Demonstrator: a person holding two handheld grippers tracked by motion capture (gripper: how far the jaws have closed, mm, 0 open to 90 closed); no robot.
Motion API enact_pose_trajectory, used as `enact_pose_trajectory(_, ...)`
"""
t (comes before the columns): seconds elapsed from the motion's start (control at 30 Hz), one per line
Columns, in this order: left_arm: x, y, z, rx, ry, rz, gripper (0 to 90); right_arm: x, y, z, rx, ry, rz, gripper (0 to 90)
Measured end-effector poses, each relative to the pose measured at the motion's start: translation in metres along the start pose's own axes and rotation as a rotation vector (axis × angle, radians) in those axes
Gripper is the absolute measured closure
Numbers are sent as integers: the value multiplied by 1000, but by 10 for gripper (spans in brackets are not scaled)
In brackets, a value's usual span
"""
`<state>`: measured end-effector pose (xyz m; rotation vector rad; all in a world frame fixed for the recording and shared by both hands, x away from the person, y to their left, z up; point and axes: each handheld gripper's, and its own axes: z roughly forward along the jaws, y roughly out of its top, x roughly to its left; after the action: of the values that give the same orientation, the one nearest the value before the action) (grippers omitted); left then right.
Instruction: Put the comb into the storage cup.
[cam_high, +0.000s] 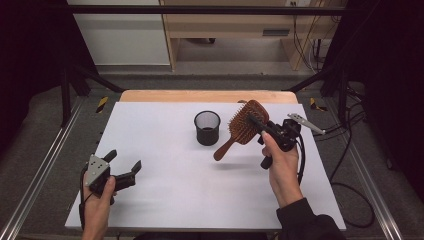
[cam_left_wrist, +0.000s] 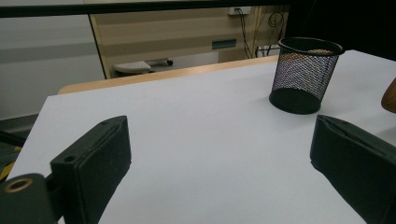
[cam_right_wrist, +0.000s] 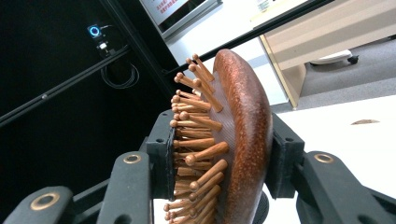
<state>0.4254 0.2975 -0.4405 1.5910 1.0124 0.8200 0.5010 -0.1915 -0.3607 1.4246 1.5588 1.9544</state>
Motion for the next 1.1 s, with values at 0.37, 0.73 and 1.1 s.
enact_pose_trajectory(0.37, 1, 0, 0, -3, 2, 1, 56, 5, 22, 1, -1, -16, -41, 537)
enact_pose_trajectory(0.73, 0, 0, 1, -1, -4, 5, 55, 7, 43, 5, -17, -37, -81, 538)
enact_pose_trajectory(1.1, 0, 0, 1, -10, -4, 8, 51, 6, 55, 9, -25, -48, -86, 537)
